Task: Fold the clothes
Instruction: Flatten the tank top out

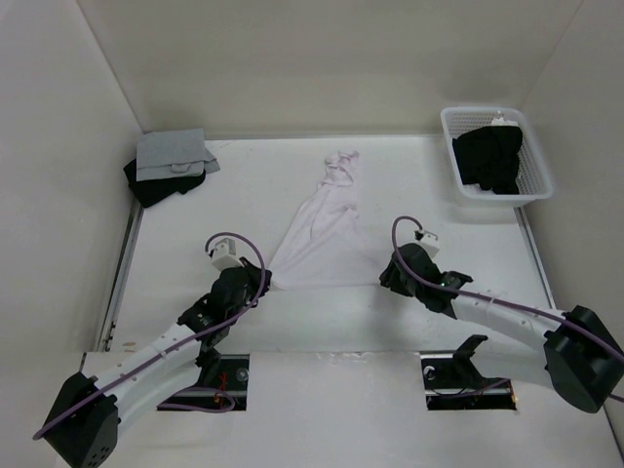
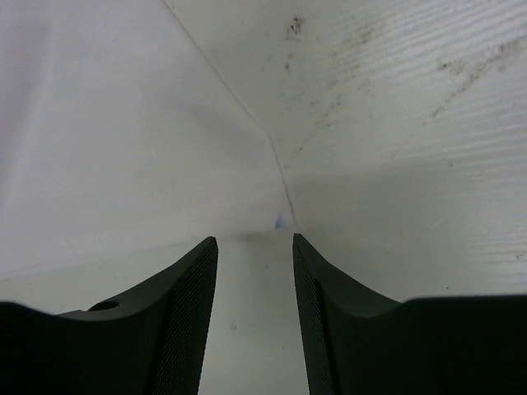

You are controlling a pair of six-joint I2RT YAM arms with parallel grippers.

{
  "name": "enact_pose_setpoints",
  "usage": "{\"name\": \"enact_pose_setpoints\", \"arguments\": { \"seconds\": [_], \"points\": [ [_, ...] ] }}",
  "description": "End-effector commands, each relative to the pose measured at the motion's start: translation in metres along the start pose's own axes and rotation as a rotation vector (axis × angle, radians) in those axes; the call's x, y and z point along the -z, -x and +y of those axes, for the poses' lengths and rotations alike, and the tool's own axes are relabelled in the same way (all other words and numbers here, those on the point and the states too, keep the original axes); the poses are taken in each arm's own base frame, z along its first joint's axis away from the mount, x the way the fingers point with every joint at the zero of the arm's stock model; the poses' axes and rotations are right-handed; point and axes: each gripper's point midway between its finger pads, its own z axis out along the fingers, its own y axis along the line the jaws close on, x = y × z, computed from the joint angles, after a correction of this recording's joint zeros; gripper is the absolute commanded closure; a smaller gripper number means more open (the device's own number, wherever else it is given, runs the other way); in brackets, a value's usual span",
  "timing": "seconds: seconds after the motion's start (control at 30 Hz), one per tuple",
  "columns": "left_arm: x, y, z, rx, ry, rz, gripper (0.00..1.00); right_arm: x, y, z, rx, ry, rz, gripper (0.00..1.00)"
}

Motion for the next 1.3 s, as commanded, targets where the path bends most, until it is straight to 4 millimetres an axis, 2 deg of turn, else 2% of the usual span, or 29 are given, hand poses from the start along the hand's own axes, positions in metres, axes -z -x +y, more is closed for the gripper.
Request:
{"name": "enact_pose_setpoints", "arguments": {
  "seconds": [0.0, 0.33, 0.43, 0.6, 0.73, 0.83, 0.93, 1.0, 1.07, 1.13, 1.2, 1.27],
  "points": [
    [0.0, 0.008, -0.014, 0.007, -0.058, -0.033, 0.96, 0.0, -0.007, -0.013, -0.047, -0.068, -0.013, 0.54],
    [-0.002, 0.004, -0.016, 0.004, -0.077, -0.02, 0.96, -0.025, -0.005, -0.006, -0.008, -0.129, -0.011, 0.56],
    [-0.003, 0.004, -0.015, 0.002, -0.075, -0.02, 0.96, -0.029, -0.006, -0.006, -0.007, -0.145, -0.009, 0.67],
    [-0.003, 0.009, -0.013, 0.002, -0.069, -0.033, 0.96, -0.026, -0.007, -0.008, -0.014, -0.148, -0.006, 0.75],
    [-0.004, 0.014, -0.014, 0.014, -0.071, -0.045, 0.96, -0.026, -0.006, -0.007, -0.019, -0.143, -0.013, 0.93],
    [-0.003, 0.026, -0.021, 0.011, -0.082, -0.069, 0.96, -0.014, 0.015, 0.005, -0.043, -0.09, -0.092, 0.98],
    [0.008, 0.055, -0.044, 0.015, -0.134, -0.132, 0.97, 0.022, 0.048, 0.028, -0.033, 0.01, -0.205, 0.99],
    [0.026, 0.089, -0.072, 0.012, -0.191, -0.202, 0.97, 0.062, 0.073, 0.043, -0.027, 0.083, -0.27, 1.0],
    [0.055, 0.136, -0.098, -0.007, -0.232, -0.32, 0.98, 0.114, 0.103, 0.055, -0.017, 0.152, -0.345, 1.0],
    [0.09, 0.181, -0.114, 0.034, -0.251, -0.447, 0.98, 0.172, 0.135, 0.066, -0.001, 0.226, -0.433, 1.0],
    [0.126, 0.216, -0.133, 0.089, -0.31, -0.543, 0.98, 0.228, 0.166, 0.076, 0.012, 0.295, -0.509, 1.0],
    [0.157, 0.242, -0.152, 0.108, -0.364, -0.604, 0.98, 0.278, 0.195, 0.085, 0.022, 0.351, -0.577, 1.0]
  ]
}}
